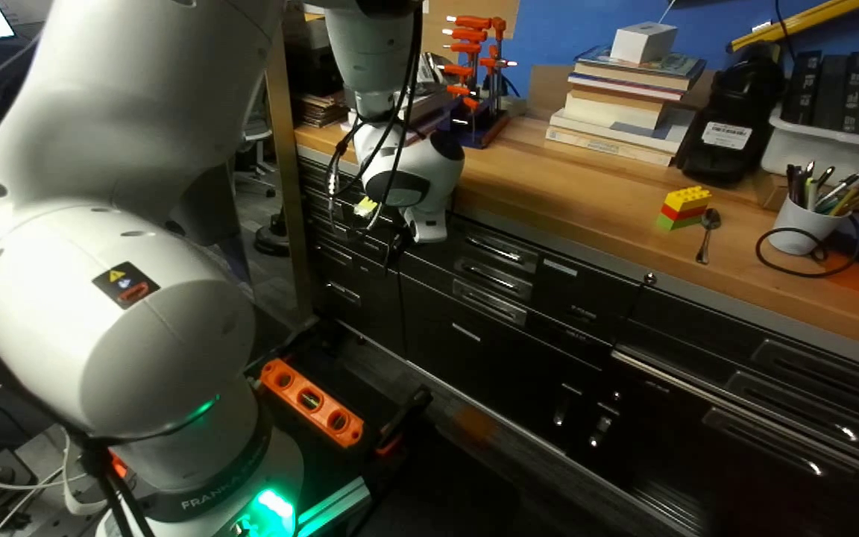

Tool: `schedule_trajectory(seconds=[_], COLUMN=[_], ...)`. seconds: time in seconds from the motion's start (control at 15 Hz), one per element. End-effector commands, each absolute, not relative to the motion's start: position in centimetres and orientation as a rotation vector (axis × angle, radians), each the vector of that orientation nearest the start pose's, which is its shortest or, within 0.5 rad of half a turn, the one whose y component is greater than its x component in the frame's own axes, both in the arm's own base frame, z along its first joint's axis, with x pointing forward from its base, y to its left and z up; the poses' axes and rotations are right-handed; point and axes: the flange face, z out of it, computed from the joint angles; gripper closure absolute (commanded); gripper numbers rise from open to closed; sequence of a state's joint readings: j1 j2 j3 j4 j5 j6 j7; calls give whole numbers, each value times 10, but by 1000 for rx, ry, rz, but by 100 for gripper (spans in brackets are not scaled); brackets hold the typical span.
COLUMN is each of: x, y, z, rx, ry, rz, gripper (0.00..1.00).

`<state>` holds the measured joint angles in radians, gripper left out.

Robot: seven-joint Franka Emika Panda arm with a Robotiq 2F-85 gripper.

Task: Pick up the black objects from the counter and put them in the open drawer and close it

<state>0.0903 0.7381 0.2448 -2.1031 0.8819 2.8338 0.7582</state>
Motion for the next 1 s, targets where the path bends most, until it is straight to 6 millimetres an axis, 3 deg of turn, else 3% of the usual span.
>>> schedule_trajectory(seconds=[0.0, 0.2, 0.33, 0.53, 0.73, 0.93], x=[540, 539, 533, 512, 478, 445], y=[162, 163, 153, 112, 66, 33], z=[50, 47, 55, 75, 105, 134], rx=[-2179, -2200, -2230, -2241, -2313, -2452], ry=[1679, 1660, 1662, 1740, 1830, 1807], rz=[351, 346, 325, 296, 293, 350], gripper=[0, 0, 0, 0, 0, 0])
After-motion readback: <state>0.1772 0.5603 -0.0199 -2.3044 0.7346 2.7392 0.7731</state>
